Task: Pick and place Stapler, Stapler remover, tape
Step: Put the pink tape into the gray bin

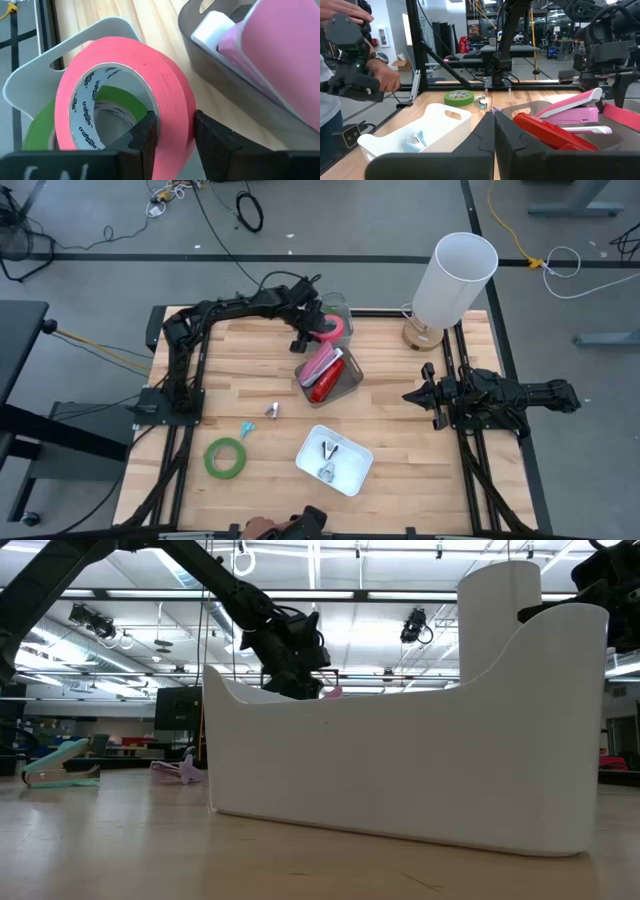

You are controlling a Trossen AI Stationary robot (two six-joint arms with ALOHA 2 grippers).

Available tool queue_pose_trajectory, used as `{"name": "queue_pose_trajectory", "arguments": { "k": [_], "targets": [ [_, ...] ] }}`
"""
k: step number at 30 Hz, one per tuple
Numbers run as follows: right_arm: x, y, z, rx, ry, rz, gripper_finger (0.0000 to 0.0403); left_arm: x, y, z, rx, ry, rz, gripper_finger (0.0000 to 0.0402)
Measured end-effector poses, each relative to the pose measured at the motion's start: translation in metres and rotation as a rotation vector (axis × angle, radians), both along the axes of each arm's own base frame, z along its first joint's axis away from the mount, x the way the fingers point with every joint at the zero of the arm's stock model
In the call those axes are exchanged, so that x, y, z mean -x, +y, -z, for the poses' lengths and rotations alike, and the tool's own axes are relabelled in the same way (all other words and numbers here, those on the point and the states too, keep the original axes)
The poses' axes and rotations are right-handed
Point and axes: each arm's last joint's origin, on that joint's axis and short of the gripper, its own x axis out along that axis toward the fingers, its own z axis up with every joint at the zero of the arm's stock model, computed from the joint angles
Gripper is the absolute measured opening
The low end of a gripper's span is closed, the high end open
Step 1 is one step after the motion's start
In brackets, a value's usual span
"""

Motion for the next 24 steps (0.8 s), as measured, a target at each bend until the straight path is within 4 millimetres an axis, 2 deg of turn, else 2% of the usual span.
{"name": "queue_pose_trajectory", "arguments": {
  "k": [14,24],
  "targets": [
    [0.0,0.0,0.0,0.0,0.0,0.0,0.0002,-0.008,0.012,-0.033,-0.16,0.009,-0.104,0.0118],
    [0.0,0.0,0.0,0.0,0.0,-0.001,0.0002,-0.008,0.01,-0.033,-0.207,0.054,-0.126,0.0121]
  ]
}}
